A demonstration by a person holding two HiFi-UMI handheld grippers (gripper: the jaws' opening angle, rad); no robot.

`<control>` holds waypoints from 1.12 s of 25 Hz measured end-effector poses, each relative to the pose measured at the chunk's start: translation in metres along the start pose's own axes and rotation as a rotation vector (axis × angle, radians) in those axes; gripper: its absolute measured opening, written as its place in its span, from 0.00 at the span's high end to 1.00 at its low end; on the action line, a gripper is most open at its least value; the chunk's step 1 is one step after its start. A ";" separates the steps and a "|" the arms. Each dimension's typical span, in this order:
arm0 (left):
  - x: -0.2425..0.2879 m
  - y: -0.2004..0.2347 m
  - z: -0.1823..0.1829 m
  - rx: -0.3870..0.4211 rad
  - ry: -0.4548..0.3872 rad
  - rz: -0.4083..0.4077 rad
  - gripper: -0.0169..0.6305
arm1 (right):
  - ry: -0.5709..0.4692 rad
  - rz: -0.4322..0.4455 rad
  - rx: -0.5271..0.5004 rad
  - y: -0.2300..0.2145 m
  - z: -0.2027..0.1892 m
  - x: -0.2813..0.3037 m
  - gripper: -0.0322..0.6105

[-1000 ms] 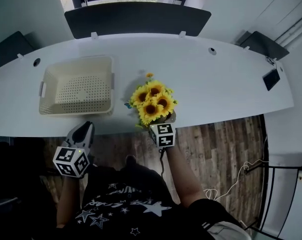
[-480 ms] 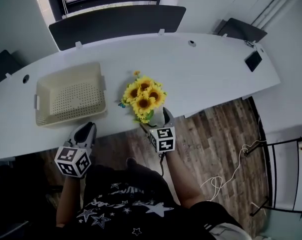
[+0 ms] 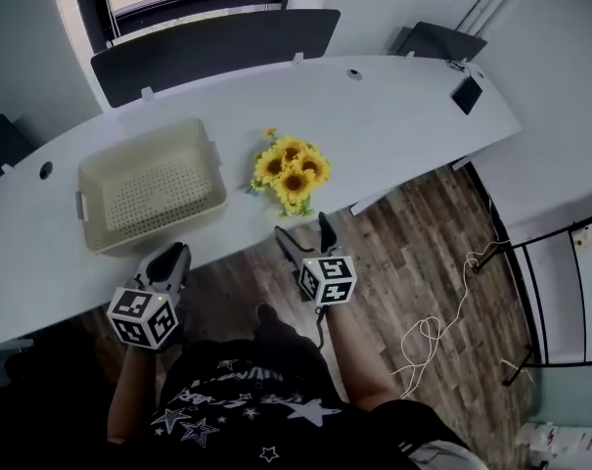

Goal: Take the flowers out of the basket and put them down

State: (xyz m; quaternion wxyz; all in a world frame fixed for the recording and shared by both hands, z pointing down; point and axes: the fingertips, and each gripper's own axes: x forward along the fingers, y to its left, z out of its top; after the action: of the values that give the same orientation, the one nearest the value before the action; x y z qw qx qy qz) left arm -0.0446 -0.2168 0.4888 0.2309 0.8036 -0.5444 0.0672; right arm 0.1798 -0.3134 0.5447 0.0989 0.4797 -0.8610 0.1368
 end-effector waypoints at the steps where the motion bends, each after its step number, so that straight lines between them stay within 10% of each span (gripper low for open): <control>1: -0.007 0.003 -0.002 -0.001 -0.001 -0.009 0.91 | -0.019 -0.012 0.013 0.007 0.002 -0.005 0.27; 5: -0.036 0.012 -0.012 0.007 0.007 -0.049 0.91 | -0.065 -0.083 0.018 0.034 0.008 -0.029 0.58; 14: -0.101 0.030 -0.034 0.029 0.017 -0.152 0.91 | -0.144 -0.281 0.049 0.095 0.006 -0.089 0.95; 21: -0.134 0.038 -0.057 0.037 0.053 -0.213 0.91 | -0.055 -0.378 0.056 0.133 -0.024 -0.134 0.95; 28: -0.140 0.017 -0.060 0.025 0.001 -0.256 0.91 | -0.062 -0.270 -0.032 0.161 -0.023 -0.152 0.95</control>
State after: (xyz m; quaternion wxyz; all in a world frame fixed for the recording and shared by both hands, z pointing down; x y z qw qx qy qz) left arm -0.1068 -0.0768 0.4965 0.2279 0.8694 -0.4362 0.0443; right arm 0.1225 -0.1032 0.4984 0.0971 0.5935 -0.7935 0.0935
